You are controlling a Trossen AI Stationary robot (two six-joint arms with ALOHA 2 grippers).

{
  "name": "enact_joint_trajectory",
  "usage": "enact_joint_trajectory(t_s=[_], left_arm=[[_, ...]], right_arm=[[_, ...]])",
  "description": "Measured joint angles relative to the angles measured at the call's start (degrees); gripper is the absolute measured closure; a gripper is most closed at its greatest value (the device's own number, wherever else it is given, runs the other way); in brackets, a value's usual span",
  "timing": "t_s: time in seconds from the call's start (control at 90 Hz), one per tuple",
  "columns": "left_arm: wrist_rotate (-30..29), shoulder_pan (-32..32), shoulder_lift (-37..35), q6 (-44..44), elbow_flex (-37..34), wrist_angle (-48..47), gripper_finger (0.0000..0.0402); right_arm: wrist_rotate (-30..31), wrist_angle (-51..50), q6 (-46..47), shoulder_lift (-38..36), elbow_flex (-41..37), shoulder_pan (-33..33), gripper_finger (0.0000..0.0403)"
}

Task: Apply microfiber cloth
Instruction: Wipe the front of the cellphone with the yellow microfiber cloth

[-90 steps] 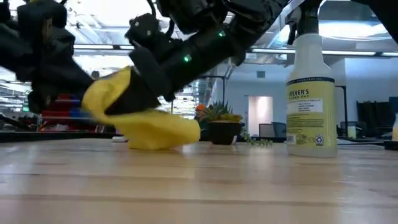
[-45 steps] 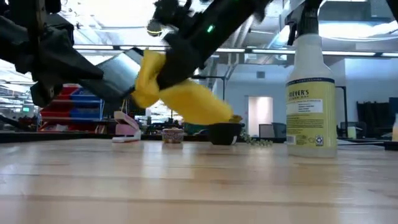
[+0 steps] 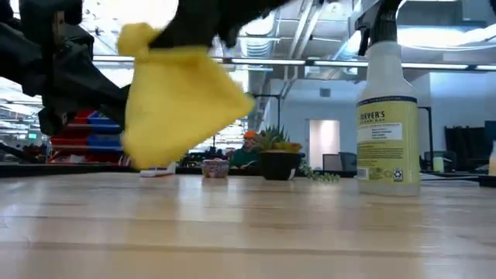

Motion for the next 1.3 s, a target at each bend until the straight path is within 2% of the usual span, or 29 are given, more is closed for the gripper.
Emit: enact_joint_trajectory(t_s=[0.067,0.178,0.233,0.322,0.456,0.533,0.711,0.878,1.056,1.178,1.233,1.3], left_arm=[[0.07,0.0,0.0,1.03,0.6,0.03,0.0386],[-0.34,0.09,0.04,2.34,1.13,-0.21,0.0386],[-0.55,0.09,0.04,2.25,1.25,-0.13,0.0386],[-1.41,0.11,0.0,2.0,1.27,0.0,0.0386],[0.71,-0.04,0.0,2.22,1.29,0.44,0.0386],[1.43,-0.04,0.03,2.37,1.29,0.15,0.0386],[-0.34,0.09,0.06,2.16,1.29,0.75,0.0386],[-0.32,0.05,-0.02,2.18,1.4,1.0,0.0386],[1.25,-0.13,0.02,2.58,1.4,0.37,0.0386],[1.51,-0.13,0.09,3.3,1.38,0.01,0.0386],[1.53,-0.13,0.04,3.46,1.39,0.37,0.0386],[1.09,-0.1,0.04,3.46,1.4,0.4,0.0386]], right_arm=[[1.27,1.65,0.01,1.63,0.07,-0.89,0.0403],[10.11,1.54,-1.29,2.45,0.07,-1.07,0.0403],[11.45,2.51,-1.96,2.47,0.07,-1.52,0.0403],[10.55,5.09,-1.95,2.24,0.07,-2.42,0.0403],[2.38,6.7,-1.6,2.65,0.07,-2.35,0.0403],[1.55,6.1,-2.64,3.86,0.22,-1.6,0.0403],[14.7,4.05,-5.6,3.14,0.09,-1.23,0.0403],[21.7,9.14,-5.88,1.7,0.07,-2.27,0.0403],[15.21,9.44,-5.2,3.13,0.11,-1.06,0.0403],[8.85,5.15,-6.37,3.39,0.09,0.08,0.0403],[9.05,3.84,-6.87,3.39,0.09,0.54,0.0403],[13.17,3.47,-10.17,3.45,0.07,0.95,0.0403]])
